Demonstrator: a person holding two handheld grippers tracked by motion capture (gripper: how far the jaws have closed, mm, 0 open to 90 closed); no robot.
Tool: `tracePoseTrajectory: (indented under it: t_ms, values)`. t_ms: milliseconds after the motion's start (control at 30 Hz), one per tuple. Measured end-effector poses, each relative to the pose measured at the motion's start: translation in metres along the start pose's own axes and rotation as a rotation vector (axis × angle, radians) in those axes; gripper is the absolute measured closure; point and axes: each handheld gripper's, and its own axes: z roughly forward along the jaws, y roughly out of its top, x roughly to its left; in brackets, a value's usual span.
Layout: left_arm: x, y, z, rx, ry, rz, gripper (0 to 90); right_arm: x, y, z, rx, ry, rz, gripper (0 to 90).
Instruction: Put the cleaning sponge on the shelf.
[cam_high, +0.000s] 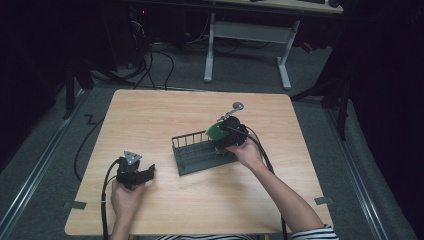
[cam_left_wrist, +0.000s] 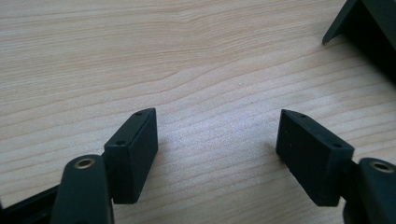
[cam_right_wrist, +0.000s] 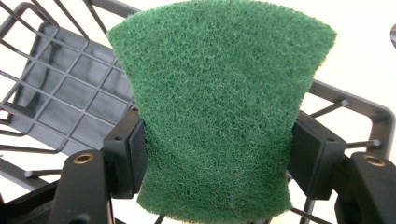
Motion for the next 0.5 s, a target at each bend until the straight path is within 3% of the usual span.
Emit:
tracePoseTrajectory:
  t_ms: [400,500]
  values:
    - [0.0000,0.0000,0.0000,0.000,0.000,0.000,30.0,-0.0004,-0.0023,0.0000,-0.001,0.014,0.006,29.9]
    - [0.0000,0.0000,0.0001,0.000,0.001,0.001,29.9,-0.0002,-0.0029,0.0000,-0.001,0.022,0.001,21.2]
